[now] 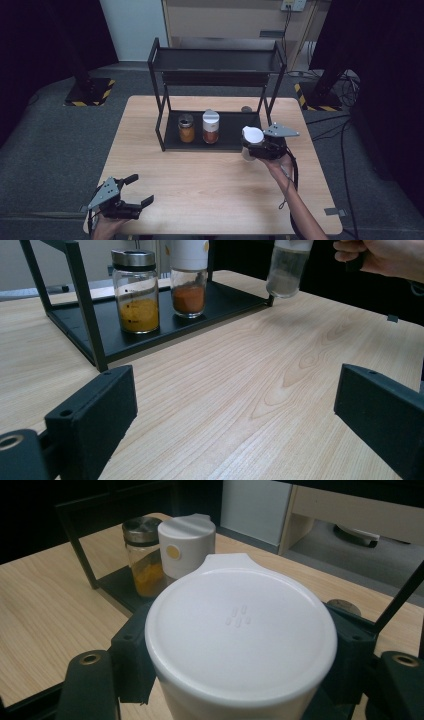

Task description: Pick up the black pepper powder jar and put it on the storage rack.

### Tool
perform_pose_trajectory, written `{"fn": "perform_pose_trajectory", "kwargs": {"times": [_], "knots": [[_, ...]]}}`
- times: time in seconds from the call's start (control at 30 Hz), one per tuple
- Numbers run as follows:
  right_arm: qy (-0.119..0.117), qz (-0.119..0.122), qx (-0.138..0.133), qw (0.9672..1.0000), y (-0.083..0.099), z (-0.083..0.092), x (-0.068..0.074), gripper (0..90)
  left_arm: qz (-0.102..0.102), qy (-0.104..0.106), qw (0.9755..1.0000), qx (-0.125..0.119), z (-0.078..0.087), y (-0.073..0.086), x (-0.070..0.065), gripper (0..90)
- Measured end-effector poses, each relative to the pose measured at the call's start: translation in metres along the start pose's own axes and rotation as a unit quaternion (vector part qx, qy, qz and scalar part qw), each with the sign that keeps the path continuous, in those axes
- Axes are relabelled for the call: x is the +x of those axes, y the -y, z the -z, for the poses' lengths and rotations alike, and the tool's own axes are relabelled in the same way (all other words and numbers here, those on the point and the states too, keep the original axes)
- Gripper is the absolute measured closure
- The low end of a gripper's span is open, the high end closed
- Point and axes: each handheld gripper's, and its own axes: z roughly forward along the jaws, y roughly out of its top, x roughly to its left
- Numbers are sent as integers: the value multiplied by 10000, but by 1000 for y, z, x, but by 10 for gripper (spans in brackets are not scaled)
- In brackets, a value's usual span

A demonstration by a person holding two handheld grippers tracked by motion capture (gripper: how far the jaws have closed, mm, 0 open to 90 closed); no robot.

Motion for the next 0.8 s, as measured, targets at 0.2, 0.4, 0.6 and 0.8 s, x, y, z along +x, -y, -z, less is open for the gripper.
{"fn": "perform_pose_trajectory", "kwargs": {"times": [0.2,0.4,0.6,0.8], "knots": [[39,-31,-22,10000,-12,-7,0,303,16,-4,10000,-11,0,0,0,28],[114,-95,-46,9999,-25,-16,0,304,15,-4,10000,-14,0,1,1,28],[215,-168,-82,9996,-38,-25,0,304,16,-4,10000,-20,1,1,1,28],[401,-178,-42,9990,-49,-35,2,304,17,-3,10000,-27,1,1,1,28]]}}
